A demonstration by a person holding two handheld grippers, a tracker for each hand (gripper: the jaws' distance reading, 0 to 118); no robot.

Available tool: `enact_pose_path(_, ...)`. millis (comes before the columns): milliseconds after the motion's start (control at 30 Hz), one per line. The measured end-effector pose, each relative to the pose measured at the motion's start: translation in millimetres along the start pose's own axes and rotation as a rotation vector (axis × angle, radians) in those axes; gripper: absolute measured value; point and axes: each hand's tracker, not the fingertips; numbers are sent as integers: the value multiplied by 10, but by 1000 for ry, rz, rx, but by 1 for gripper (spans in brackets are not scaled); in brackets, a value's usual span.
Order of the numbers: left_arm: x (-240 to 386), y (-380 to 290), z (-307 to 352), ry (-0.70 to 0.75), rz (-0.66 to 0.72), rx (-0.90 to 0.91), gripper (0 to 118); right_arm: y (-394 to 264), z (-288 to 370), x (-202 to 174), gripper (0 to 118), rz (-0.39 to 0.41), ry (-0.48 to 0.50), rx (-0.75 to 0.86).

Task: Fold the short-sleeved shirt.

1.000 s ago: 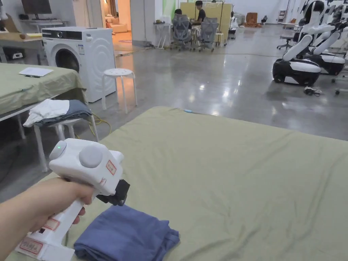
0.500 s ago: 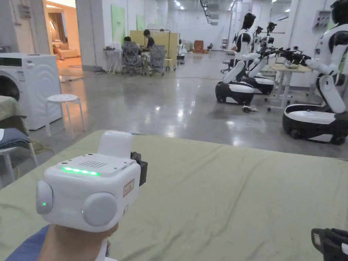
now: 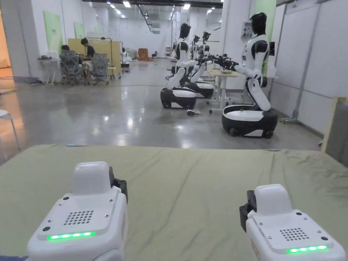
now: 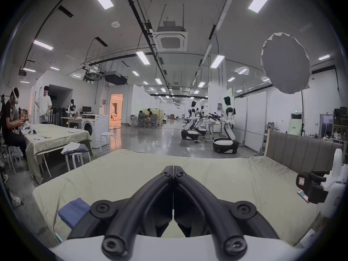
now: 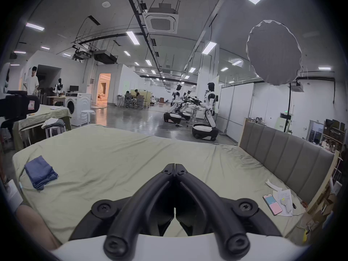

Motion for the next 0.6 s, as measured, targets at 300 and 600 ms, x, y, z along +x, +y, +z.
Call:
enact_pose_path(300, 185, -77, 125, -90, -53, 32, 1, -36, -11, -53, 1, -16, -60, 53)
enact_pose_path(600, 209, -114, 131, -99, -35, 3, 113, 78, 32, -139, 91, -39, -9, 48)
